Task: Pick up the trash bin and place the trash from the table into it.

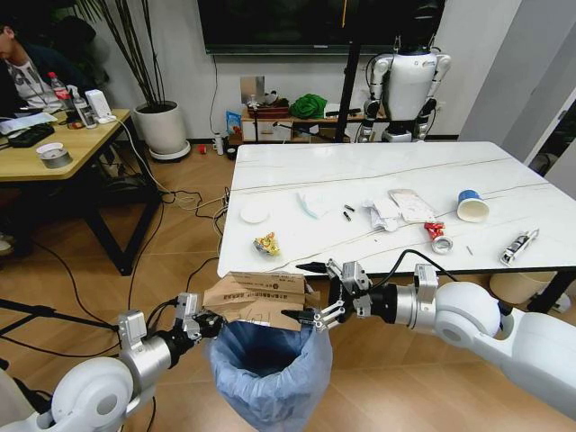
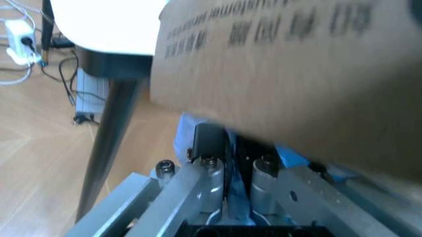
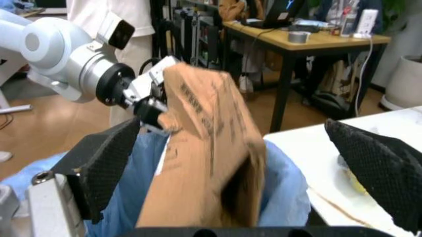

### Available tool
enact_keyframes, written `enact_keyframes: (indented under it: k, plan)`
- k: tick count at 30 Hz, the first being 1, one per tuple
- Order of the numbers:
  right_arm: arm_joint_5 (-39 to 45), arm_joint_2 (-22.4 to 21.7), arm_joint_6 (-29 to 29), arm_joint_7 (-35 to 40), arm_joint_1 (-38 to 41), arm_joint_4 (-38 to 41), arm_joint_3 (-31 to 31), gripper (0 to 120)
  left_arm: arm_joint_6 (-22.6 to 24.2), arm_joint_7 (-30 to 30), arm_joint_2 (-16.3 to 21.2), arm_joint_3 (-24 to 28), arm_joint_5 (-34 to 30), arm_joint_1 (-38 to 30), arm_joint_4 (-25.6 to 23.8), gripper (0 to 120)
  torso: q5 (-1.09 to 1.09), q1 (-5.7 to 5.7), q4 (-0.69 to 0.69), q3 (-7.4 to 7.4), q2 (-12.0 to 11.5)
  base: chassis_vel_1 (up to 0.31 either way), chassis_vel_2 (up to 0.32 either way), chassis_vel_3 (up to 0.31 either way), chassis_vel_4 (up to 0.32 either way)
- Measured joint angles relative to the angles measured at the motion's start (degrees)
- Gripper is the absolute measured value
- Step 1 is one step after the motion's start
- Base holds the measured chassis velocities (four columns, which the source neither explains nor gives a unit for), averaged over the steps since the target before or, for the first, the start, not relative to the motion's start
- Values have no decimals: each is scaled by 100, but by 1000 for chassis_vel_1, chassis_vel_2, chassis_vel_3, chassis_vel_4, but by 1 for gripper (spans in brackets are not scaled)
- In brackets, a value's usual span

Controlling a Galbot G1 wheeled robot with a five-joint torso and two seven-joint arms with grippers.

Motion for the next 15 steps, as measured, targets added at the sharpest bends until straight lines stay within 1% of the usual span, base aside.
enact_keyframes:
  k: [1,3,4,6,10,15]
  plan:
    - [25,19,1,15,0,-16,34,100,0,-31,-22,-68,-137,-99,4,0,-1,0,-1,-1,0,0,0,0,0]
    - [30,21,1,18,1,-18,39,100,0,-41,-24,-89,-172,-123,4,0,0,0,-1,-1,0,0,0,0,0]
    - [57,35,1,39,3,-32,66,100,2,-59,4,-174,-291,-163,-7,0,-1,0,-4,-1,0,0,0,0,0]
    - [71,78,2,60,6,-60,90,100,9,-60,71,-256,-316,-53,-61,0,1,0,-5,0,0,0,0,0,0]
    - [97,150,5,99,1,-110,129,100,15,-49,11,-292,-100,278,-122,0,0,0,0,0,0,0,0,0,0]
    - [147,241,11,124,12,-182,235,100,18,-31,-69,-303,122,551,-176,0,-1,0,-3,-1,0,0,0,0,0]
